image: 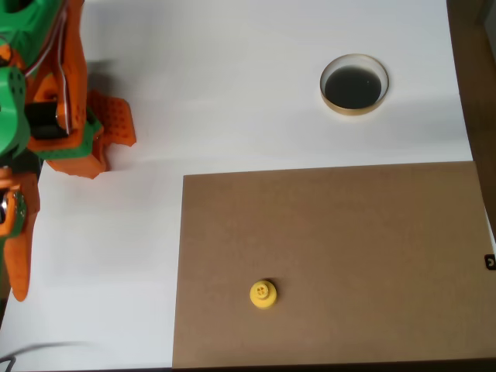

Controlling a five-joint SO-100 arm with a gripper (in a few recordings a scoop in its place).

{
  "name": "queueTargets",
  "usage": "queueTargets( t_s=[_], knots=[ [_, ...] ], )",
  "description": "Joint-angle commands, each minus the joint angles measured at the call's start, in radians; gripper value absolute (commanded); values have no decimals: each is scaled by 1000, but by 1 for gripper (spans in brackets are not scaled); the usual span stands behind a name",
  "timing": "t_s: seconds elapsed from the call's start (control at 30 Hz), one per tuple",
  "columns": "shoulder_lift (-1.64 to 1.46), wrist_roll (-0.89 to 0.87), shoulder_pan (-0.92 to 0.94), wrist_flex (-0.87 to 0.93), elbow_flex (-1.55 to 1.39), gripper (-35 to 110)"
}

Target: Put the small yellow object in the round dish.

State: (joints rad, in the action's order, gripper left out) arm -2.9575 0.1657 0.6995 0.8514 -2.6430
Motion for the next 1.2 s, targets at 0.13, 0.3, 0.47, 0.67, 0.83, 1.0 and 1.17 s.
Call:
queueTargets(
  t_s=[0.13,0.3,0.47,0.67,0.83,1.0,1.17],
  knots=[
    [224,51,-107,57,265,25],
    [359,54,-199,106,370,26],
    [468,61,-299,144,443,26],
    [623,60,-402,155,534,27],
    [787,44,-474,187,646,27],
    [911,28,-546,221,741,27],
    [1058,21,-601,273,861,27]
  ],
)
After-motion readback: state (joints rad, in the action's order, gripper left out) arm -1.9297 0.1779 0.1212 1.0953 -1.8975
